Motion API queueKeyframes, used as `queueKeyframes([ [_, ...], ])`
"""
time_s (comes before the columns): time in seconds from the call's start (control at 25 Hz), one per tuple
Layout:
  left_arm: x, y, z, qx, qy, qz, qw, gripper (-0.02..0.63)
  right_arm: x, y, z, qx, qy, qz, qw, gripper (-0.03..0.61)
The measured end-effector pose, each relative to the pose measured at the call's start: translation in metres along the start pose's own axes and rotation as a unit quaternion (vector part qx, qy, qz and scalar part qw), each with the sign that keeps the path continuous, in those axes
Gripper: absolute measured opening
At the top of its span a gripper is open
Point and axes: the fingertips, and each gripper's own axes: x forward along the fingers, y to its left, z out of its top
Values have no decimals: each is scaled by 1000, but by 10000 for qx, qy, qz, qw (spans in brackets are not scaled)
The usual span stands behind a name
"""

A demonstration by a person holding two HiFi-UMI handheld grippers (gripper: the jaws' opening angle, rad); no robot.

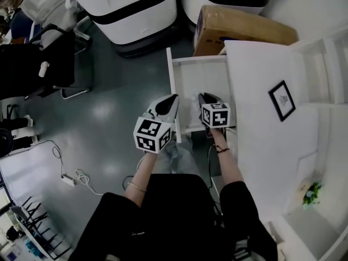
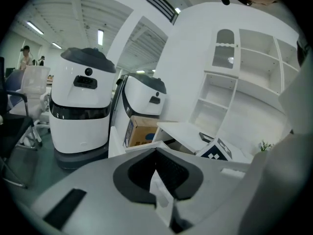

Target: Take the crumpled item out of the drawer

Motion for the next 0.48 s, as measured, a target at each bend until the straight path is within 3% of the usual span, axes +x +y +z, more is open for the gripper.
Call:
queueKeyframes([
  [0.48, -39, -22, 71, 284, -805, -131, 9963, -3, -112, 48, 100, -178, -1714, 293, 9846, 34],
])
